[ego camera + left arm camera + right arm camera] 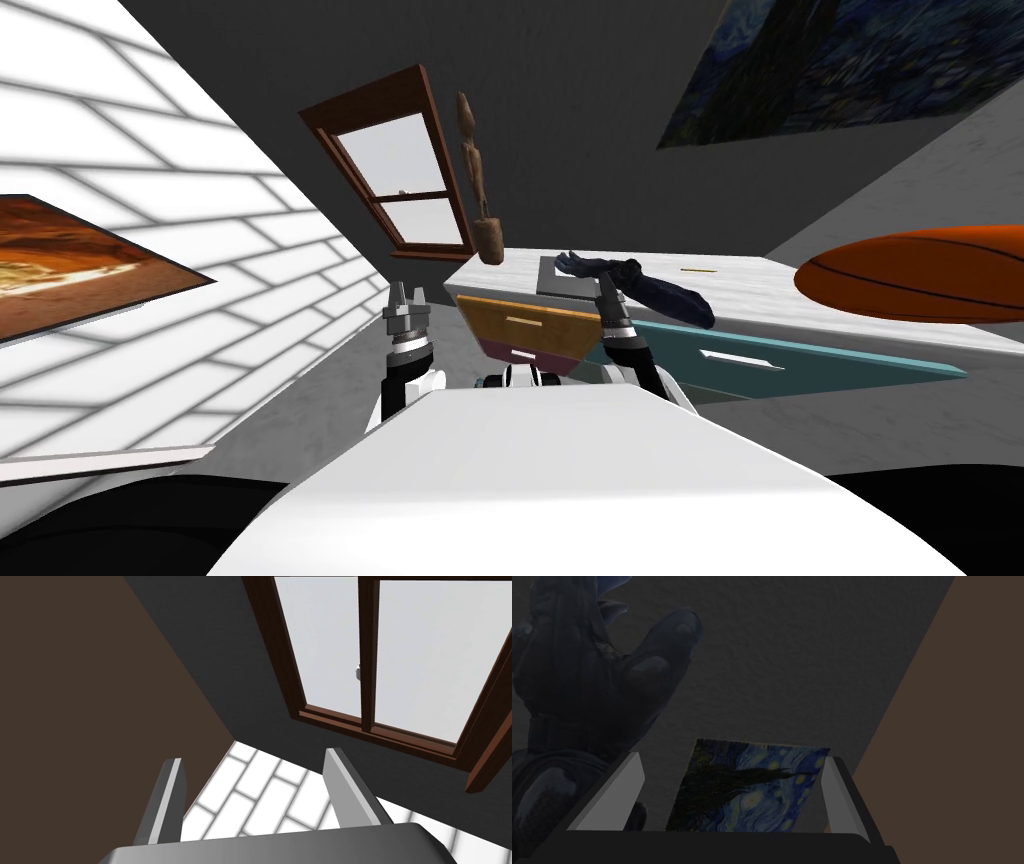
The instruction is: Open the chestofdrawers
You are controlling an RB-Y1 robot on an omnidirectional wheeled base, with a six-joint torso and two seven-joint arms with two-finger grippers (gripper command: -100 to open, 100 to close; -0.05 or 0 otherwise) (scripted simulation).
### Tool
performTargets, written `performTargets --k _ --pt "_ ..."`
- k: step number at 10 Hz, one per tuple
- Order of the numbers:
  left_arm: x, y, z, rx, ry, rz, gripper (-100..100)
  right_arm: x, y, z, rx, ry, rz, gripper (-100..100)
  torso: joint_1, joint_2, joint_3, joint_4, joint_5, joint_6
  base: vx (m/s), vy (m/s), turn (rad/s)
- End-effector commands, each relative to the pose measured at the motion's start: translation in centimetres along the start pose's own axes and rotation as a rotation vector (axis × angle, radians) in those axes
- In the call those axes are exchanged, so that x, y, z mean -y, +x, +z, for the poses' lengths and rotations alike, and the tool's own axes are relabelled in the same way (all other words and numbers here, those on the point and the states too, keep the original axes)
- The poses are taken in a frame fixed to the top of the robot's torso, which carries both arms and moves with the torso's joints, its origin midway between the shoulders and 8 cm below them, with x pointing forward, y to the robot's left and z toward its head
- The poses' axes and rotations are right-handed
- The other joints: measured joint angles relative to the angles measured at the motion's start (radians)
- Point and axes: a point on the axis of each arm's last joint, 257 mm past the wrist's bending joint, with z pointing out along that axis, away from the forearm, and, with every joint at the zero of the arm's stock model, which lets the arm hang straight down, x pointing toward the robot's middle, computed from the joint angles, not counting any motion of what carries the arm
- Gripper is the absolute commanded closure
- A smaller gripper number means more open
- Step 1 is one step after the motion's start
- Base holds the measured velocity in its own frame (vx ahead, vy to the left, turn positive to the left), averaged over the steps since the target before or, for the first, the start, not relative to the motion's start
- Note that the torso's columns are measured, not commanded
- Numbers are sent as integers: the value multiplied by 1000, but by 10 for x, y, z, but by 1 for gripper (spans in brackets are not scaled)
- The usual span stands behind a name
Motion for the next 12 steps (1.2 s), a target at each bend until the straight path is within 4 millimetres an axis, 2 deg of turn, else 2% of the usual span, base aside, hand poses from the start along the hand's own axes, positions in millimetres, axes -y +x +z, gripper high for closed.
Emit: performTargets --k 1,11,12 --pt "0 0 0 0 0 0 0 8 -2 -6 -18 4 -117 -100 0 -1 -1 0 0 0 18 79 -28" --pt "0 0 0 0 0 0 0 45 -16 -29 -75 31 -573 -100 2 0 0 0 0 0 23 115 -30" --pt "0 0 0 0 0 0 0 54 -20 -35 -89 38 -641 -100 1 -1 -1 0 1 0 42 111 -38"
